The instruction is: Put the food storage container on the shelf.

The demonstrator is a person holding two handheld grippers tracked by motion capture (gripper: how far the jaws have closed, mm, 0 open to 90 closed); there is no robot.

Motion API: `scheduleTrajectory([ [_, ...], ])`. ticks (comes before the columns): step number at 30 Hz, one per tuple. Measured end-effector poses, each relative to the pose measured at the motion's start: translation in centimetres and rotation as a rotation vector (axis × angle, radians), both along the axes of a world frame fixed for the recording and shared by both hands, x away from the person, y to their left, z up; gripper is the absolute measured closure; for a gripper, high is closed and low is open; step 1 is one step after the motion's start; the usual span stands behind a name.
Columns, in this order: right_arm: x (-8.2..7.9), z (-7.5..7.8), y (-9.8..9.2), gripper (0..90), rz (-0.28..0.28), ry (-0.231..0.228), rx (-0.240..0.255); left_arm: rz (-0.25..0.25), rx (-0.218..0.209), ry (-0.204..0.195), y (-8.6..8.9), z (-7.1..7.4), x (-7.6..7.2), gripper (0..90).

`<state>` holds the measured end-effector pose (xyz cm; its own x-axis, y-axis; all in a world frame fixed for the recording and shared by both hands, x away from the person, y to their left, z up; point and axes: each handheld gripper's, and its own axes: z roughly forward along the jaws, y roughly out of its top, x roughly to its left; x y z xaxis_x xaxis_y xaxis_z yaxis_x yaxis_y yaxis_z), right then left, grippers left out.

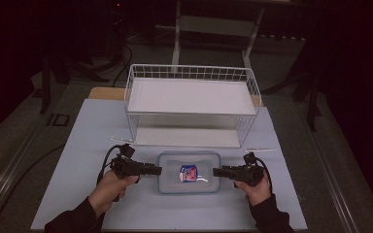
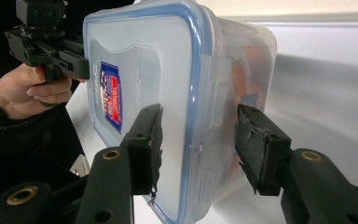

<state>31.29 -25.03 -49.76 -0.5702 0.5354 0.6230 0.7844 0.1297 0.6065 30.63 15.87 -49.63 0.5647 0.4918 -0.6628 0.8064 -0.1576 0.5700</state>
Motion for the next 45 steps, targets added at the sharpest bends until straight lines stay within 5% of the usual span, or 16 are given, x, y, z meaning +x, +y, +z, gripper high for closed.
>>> scheduleTrajectory([
  [17,2.1,2.4,-0.7,51.8,-0.057,-0.076,-0.001,0.032,-0.024,-0.081,-0.9,1.4,2.4,57.9],
  [36,6.1,2.5,-0.5,51.7,-0.081,-0.132,0.010,0.110,-0.030,-0.156,-1.1,1.3,5.5,56.8],
  [45,7.6,2.1,-1.1,51.7,-0.117,-0.187,0.038,0.179,-0.036,-0.242,-2.2,0.6,6.2,55.9],
])
